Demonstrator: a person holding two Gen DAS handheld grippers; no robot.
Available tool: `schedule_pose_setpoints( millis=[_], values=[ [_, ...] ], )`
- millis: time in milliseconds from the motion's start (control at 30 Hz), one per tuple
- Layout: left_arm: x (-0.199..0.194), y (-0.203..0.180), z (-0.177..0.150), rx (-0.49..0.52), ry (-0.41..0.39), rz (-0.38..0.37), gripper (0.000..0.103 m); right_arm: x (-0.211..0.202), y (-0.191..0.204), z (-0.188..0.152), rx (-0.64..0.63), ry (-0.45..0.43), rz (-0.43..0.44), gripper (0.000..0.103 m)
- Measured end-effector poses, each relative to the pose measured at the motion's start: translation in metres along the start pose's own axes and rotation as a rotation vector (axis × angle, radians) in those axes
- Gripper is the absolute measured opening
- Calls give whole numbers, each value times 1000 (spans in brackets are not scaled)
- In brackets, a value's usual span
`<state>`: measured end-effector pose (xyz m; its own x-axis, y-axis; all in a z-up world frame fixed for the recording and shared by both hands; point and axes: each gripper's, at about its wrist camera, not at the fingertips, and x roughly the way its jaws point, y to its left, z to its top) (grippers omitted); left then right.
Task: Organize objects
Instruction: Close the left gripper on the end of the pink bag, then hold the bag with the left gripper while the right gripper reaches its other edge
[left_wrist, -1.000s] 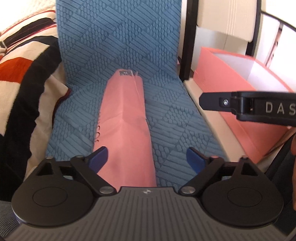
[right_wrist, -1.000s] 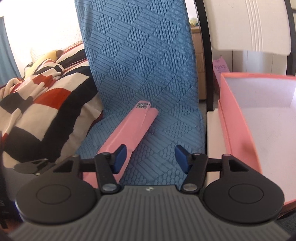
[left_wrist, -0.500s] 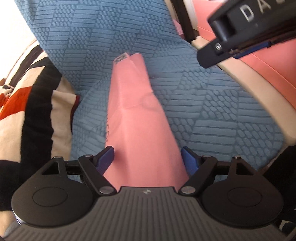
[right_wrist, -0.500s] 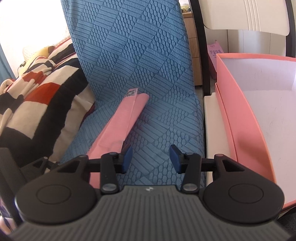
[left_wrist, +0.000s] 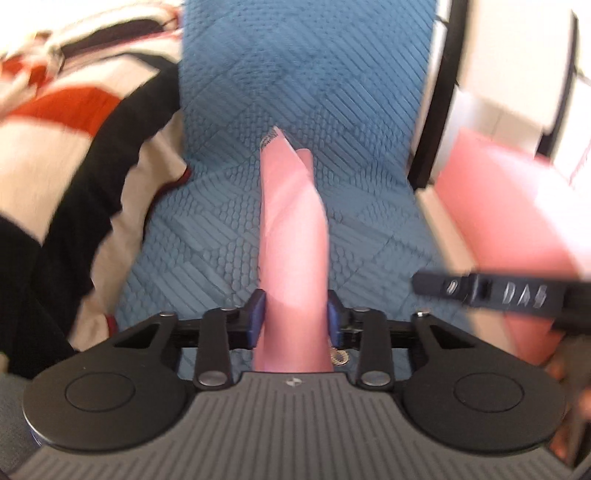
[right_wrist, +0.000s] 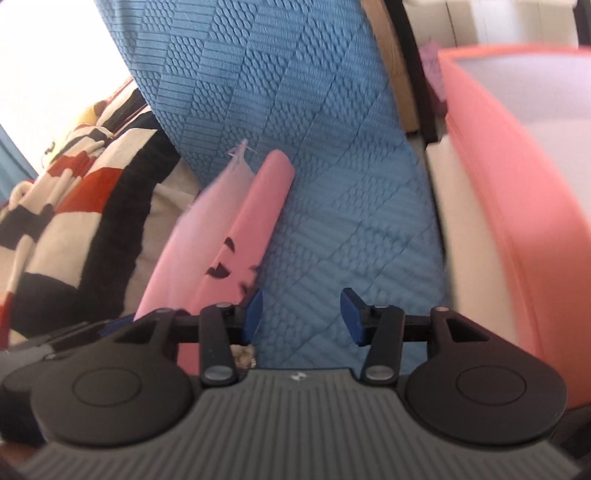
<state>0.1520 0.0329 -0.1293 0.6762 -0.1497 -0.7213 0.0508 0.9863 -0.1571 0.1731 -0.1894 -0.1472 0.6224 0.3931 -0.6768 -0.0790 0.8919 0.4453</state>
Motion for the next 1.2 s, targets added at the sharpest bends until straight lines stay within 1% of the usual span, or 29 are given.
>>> schedule_pose_setpoints(
  millis=[100, 233, 333, 400, 567, 667, 800, 900, 1033, 1133, 1200],
  values=[
    [-1, 20, 4, -134, 6, -79, 31, 7, 1, 0, 44, 23, 65, 51],
    [2, 36, 3, -243, 30, -146, 29, 12, 3, 0, 95, 20, 126, 51],
    [3, 41, 3, -277, 33, -161, 29, 15, 3, 1, 131, 26, 162, 51],
    [2, 41, 3, -284, 28, -168, 29, 17, 5, 2, 132, 27, 164, 51],
    [3, 42, 3, -291, 25, -171, 29, 27, 13, 3, 75, 59, 116, 51],
    [6, 40, 2, -272, 47, -116, 29, 31, 14, 1, 38, 75, 59, 51],
    [7, 46, 1, -303, 51, -100, 29, 28, 12, -1, 0, 74, -25, 51],
    [10, 49, 0, -319, 64, -95, 29, 24, 18, -4, -100, 64, -112, 51],
    [10, 45, 0, -300, 67, -91, 29, 18, 31, -13, -244, 48, -192, 51],
    [11, 43, -1, -296, 76, -89, 29, 11, 39, -19, -317, 12, -195, 50],
    [11, 44, -1, -302, 78, -92, 29, 6, 49, -24, -391, -21, -195, 49]
  ],
)
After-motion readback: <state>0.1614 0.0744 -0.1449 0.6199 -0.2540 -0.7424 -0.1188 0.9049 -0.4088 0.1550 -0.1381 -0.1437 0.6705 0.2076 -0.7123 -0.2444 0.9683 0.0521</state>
